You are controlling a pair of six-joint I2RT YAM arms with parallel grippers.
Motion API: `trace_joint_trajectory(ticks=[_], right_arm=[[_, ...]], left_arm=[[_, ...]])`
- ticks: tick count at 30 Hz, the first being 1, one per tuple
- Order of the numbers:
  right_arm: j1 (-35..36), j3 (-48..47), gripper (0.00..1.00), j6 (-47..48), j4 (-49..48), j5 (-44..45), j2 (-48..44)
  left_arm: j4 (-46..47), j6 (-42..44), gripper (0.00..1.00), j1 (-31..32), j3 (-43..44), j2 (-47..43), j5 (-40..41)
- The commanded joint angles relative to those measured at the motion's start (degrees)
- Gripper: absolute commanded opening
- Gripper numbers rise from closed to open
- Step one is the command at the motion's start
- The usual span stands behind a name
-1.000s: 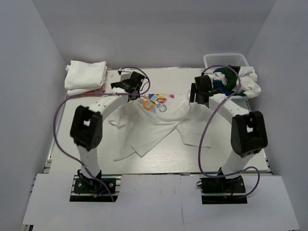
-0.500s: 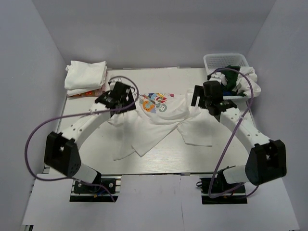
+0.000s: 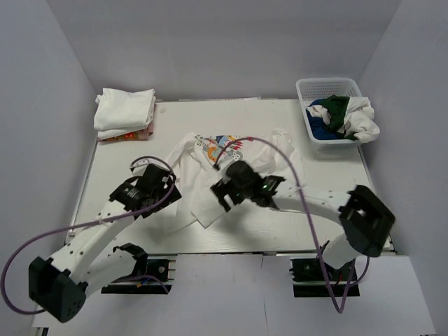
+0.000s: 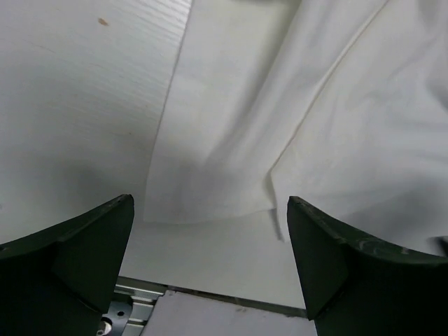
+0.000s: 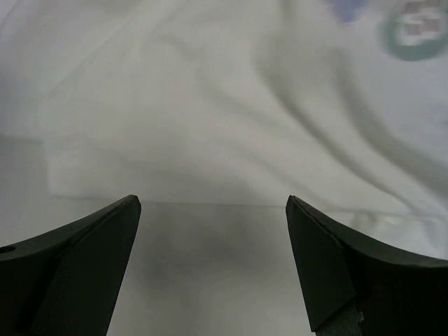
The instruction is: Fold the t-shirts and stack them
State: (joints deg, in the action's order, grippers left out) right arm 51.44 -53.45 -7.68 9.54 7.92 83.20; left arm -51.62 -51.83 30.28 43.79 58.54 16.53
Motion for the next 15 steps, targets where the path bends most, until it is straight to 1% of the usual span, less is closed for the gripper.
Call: trace_joint_trajectory(ticks=[1, 2, 3, 4, 7, 9, 12, 13, 15], right_arm=[[8.31, -2.36, 0.9, 6.01, -2.77, 2.26, 8.43], [9.72, -2.88, 0.9, 6.36, -3.3, 2.36, 9.78], [13.73, -3.5, 0.9, 6.45, -4.17, 2.1, 10.57], [14.82, -3.76, 0.9, 6.45, -4.7, 1.57, 12.84], [19.3, -4.64, 0.9, 6.54, -7.51, 1.13, 14.62], [20.27, -5.17, 0.9, 5.06, -8.75, 2.09, 16.72], [21.07, -6.05, 0.85, 3.38, -11.64, 4.55, 18.83], [21.59, -6.49, 0.8, 3.03, -11.91, 4.73, 19.36], [21.86, -7.36, 0.76, 1.63, -12.09, 7.8, 20.94]], left_arm=[[-5.15, -7.84, 1.0, -0.4, -0.99, -3.52, 6.31], [-7.34, -9.85, 1.0, -0.4, -0.99, -4.22, 7.1], [-8.23, -10.82, 1.0, -0.4, -0.99, -4.23, 8.5], [-8.24, -11.35, 1.0, -0.4, -0.47, -4.23, 8.51], [-8.24, -11.36, 1.0, -0.4, -0.46, -3.61, 8.51], [-7.62, -11.36, 1.0, -0.4, 0.06, -2.92, 9.04], [-6.93, -11.36, 1.0, -0.4, 0.07, -2.91, 9.57], [-6.92, -11.36, 1.0, -0.4, 0.07, -2.91, 9.57], [-6.92, -11.36, 1.0, -0.4, 0.07, -3.44, 10.27]])
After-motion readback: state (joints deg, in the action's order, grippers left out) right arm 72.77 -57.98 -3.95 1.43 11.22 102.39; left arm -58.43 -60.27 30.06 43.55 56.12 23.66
